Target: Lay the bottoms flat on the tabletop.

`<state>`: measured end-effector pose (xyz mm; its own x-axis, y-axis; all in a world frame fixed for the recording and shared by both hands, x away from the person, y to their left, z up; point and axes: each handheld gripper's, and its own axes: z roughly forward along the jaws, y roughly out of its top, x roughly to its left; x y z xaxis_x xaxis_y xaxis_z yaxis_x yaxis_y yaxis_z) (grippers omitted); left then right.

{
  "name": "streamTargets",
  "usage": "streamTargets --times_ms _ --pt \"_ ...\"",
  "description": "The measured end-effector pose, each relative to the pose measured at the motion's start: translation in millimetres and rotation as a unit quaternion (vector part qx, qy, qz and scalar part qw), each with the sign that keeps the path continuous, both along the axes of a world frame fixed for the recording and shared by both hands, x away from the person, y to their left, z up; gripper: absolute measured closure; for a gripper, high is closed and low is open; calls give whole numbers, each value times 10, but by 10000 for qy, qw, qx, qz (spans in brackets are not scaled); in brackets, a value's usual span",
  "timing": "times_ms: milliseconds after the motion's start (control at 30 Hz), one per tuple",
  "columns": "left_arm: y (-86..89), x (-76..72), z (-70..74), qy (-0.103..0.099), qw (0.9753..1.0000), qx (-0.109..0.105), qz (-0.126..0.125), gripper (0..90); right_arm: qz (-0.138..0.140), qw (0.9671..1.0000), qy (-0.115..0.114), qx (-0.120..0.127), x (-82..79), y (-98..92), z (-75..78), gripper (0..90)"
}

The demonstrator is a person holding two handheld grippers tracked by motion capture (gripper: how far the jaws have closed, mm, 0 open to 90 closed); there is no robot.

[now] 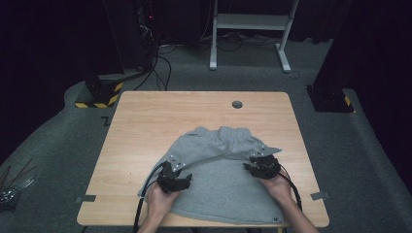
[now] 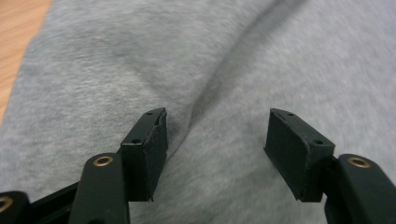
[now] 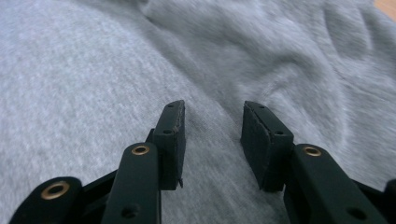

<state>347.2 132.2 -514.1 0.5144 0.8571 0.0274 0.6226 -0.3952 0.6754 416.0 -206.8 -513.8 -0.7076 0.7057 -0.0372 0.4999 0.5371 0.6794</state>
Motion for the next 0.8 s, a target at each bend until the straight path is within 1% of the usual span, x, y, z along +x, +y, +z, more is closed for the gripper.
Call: streamTargets --times_ms 67,100,133,167,200,267,333,367,433,467,500,533,567,600,633,700,767,800 --pt "-44 5 11 45 10000 -18 -70 386 -185 9998 80 -67 31 -14 22 602" --pt "-54 16 22 38 10000 -24 -66 384 -292 9994 71 -144 47 11 36 591" --pt "-54 27 37 -1 10000 -68 -43 382 -381 9991 20 -199 54 50 49 580" --pt "-45 38 57 -45 9999 -121 0 383 -431 9988 -95 -203 58 90 58 575" --pt "-29 54 85 -91 9998 -162 25 382 -450 9988 -136 -117 59 130 65 573" --pt "20 100 156 -182 9995 -228 117 381 -437 9990 -91 25 73 211 56 568" --pt "84 171 227 -290 9987 -325 246 380 -389 9992 -72 -72 98 275 11 563" --pt "115 216 253 -313 9982 -387 333 380 -390 9992 -68 4 104 278 -15 560" --pt "187 326 281 -304 9972 -502 474 379 -430 9989 -49 196 116 240 -40 559" --pt "218 385 285 -244 9963 -598 572 379 -387 9990 -93 220 116 223 -48 555" --pt "239 448 287 -206 9959 -621 627 376 -387 9989 -113 226 102 217 -55 553" --pt "250 509 286 -239 9959 -542 679 374 -370 9990 -129 215 92 208 -56 553" --pt "257 573 283 -218 9960 -462 736 374 -368 9990 -124 228 84 201 -57 553" --pt "265 641 278 -136 9958 -462 780 372 -370 9990 -115 234 76 194 -56 553" --pt "270 700 272 -98 9953 -524 813 363 -355 9990 -120 237 72 188 -57 553" --pt "257 826 250 -26 9955 -426 848 351 -333 9991 -136 241 68 181 -60 553" --pt "243 942 216 108 9957 -355 846 338 -330 9990 -133 263 68 180 -63 552" --pt "230 992 194 140 9958 -344 835 335 -302 9991 -118 267 72 173 -63 550"
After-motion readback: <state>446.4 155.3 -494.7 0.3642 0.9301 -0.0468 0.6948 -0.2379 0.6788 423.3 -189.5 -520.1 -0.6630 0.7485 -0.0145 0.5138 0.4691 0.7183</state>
